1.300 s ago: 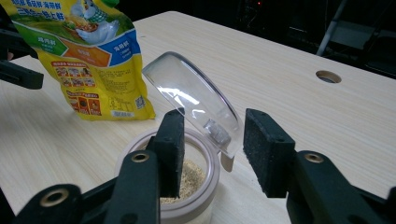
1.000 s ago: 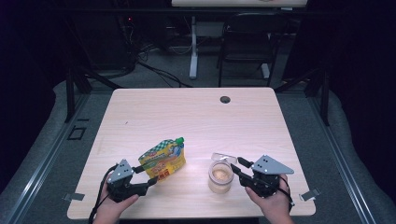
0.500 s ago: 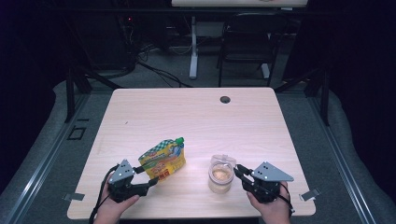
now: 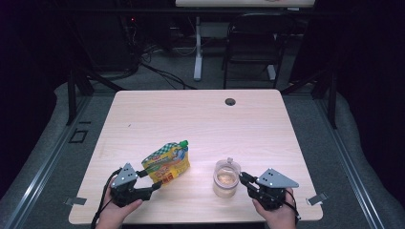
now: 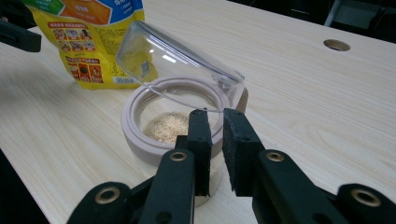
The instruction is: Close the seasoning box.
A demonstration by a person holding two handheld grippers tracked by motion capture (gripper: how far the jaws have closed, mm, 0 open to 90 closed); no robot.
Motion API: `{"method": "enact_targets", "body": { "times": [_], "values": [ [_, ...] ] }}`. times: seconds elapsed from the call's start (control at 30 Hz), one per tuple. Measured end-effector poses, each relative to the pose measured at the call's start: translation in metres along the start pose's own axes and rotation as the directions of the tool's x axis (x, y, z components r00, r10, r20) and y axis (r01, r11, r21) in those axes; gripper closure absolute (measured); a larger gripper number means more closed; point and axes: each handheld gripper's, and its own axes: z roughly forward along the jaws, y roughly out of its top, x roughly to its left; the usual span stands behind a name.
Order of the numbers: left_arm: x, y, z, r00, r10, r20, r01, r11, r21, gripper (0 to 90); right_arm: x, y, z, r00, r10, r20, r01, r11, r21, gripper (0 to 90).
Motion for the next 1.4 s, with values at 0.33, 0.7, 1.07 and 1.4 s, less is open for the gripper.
{"method": "enact_targets", "body": {
  "times": [0.33, 0.7, 1.07, 1.4],
  "values": [
    [0.0, -0.001, -0.001, 1.0, -0.006, 0.001, 0.006, 1.0, -0.008, 38.0, 0.001, -0.004, 0.003, 1.0, -0.008, -0.006, 0.008, 1.0, 0.023, 81.0],
    [0.003, -0.001, -0.003, 0.9999, -0.017, 0.0, 0.017, 0.9998, -0.01, 38.1, -0.001, -0.008, 0.004, 0.9996, -0.015, -0.025, 0.016, 0.999, 0.049, 81.2],
    [0.003, -0.001, -0.006, 0.9998, -0.019, -0.006, 0.018, 0.9998, -0.011, 38.2, -0.005, -0.009, 0.0, 0.9994, -0.003, -0.034, 0.005, 0.998, 0.058, 79.4],
    [0.004, -0.001, -0.011, 0.9996, -0.027, -0.003, 0.027, 0.9993, -0.025, 39.4, -0.008, -0.009, -0.002, 0.9994, 0.026, -0.024, -0.025, 0.999, 0.044, 77.3]
  ]
}}
